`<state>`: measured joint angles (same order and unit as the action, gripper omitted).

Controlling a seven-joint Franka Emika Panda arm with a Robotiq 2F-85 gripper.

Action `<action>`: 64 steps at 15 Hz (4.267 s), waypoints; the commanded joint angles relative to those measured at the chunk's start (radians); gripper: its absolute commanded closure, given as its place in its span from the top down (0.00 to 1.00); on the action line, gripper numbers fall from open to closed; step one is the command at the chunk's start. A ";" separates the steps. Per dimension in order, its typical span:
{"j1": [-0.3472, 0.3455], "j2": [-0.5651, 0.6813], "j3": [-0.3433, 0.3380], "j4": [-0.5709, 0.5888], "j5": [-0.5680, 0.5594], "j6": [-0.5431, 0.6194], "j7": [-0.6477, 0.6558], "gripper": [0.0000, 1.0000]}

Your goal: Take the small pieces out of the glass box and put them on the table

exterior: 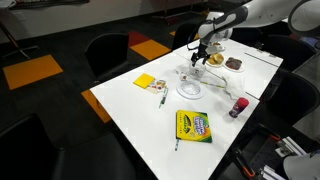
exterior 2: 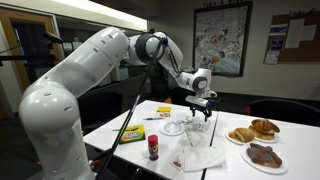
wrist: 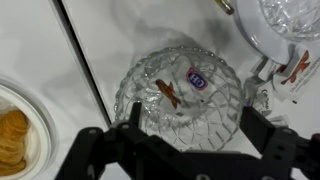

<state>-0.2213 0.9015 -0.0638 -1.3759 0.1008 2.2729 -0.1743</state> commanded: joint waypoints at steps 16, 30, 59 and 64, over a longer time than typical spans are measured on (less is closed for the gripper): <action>-0.003 0.024 -0.012 0.006 -0.050 -0.002 0.065 1.00; 0.008 0.081 -0.019 0.056 -0.059 -0.038 0.084 0.63; 0.051 0.144 -0.029 0.201 -0.148 -0.122 0.115 0.21; 0.052 0.162 -0.029 0.233 -0.148 -0.146 0.118 0.22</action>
<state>-0.1752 1.0381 -0.0879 -1.1863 -0.0446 2.1499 -0.0688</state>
